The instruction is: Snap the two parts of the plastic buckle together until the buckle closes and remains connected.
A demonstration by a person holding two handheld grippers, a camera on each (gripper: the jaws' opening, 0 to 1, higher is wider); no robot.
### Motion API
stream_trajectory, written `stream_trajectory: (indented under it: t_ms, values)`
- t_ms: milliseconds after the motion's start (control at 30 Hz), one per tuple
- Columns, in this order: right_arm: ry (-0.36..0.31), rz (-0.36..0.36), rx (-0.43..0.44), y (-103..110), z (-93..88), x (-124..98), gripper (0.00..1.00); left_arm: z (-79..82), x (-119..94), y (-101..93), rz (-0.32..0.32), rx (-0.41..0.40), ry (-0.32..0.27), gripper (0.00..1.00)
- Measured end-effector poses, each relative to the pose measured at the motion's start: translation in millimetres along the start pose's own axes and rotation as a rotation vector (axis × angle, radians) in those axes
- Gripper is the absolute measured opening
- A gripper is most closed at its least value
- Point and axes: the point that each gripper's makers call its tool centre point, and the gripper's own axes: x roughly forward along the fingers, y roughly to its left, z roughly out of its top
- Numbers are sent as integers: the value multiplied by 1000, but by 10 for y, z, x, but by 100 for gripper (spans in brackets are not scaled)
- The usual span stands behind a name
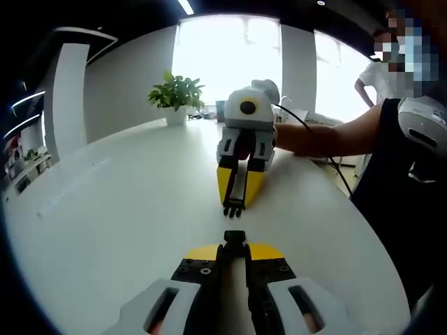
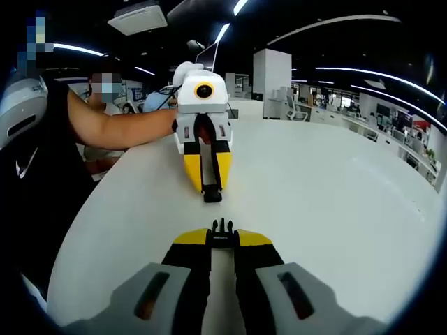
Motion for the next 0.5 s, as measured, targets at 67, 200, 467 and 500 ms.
stream_trajectory:
  t_ms: [67,200,467,500]
  values:
    - [0,0,0,-1,0,-1,11,-11,11,17,3,-4,0,10]
    - [-2,-1,0,-2,0,-5,11,-14,47,27,4,-2,0,10]
    - [-2,-1,-5,-5,-2,-9,11,-22,58,25,4,1,-2,10]
    - [-2,-1,-5,-5,-2,-10,11,-23,57,23,3,1,-4,10]
